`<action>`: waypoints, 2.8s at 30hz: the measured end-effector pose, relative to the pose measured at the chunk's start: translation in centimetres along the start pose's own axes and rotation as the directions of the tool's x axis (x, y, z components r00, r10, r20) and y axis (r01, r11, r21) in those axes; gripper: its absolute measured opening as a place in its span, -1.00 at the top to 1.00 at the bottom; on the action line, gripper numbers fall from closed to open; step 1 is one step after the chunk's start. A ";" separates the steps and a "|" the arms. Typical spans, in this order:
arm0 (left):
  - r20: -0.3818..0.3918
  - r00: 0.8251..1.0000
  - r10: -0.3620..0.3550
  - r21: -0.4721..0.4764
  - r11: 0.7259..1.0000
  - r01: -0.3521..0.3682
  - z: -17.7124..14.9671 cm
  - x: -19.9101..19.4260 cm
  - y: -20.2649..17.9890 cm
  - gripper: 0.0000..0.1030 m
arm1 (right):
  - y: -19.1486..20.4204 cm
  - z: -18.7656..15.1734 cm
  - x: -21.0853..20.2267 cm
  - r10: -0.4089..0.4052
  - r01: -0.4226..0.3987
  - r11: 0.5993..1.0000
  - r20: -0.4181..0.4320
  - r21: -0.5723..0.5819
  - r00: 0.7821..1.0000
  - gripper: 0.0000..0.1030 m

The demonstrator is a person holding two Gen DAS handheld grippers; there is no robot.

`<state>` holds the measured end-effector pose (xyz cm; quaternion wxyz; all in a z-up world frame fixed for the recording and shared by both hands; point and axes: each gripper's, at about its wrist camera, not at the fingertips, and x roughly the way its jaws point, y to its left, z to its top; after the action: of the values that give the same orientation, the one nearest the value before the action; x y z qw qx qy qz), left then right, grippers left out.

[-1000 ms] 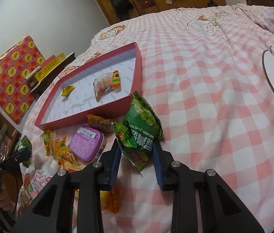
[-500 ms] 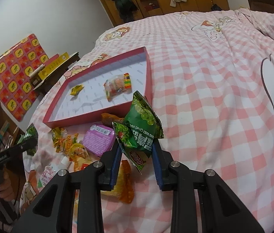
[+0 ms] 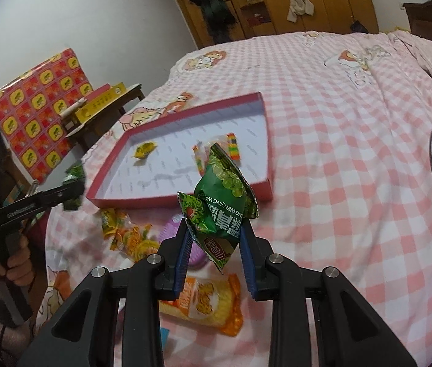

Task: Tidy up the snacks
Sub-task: 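Carry the green chip bag into the box with the right tool while the left carries the pea bag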

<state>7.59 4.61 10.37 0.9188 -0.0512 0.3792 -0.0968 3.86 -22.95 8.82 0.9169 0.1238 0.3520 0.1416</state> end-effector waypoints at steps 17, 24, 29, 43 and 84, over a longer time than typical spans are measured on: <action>-0.044 0.999 0.031 -0.017 0.999 -0.032 2.8 6.2 -0.4 0.13 | -1.3 3.3 3.5 0.050 -0.050 0.999 0.053 0.001 0.997 0.39; -0.082 0.995 0.048 -0.008 0.999 -0.049 2.5 8.3 -0.6 0.13 | -1.2 3.8 3.8 0.047 -0.047 0.999 0.056 -0.004 0.997 0.39; -0.090 0.995 0.040 -0.011 0.999 -0.042 2.4 8.8 -0.3 0.13 | -0.7 4.5 4.5 0.034 -0.033 0.999 0.044 -0.024 0.998 0.39; -0.066 0.996 0.059 0.032 0.998 -0.057 2.8 9.2 -0.4 0.12 | -0.4 4.4 6.7 -0.050 0.049 0.998 -0.006 -0.050 0.999 0.41; -0.007 0.996 0.085 0.101 0.991 -0.084 2.8 4.2 -1.2 -0.14 | 0.5 3.7 3.9 -0.028 0.032 0.998 0.077 -0.053 0.997 0.14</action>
<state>12.27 2.56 9.67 0.9213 0.0116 0.3809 -0.0770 9.08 -21.60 9.28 0.9346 0.0989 0.3148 0.1327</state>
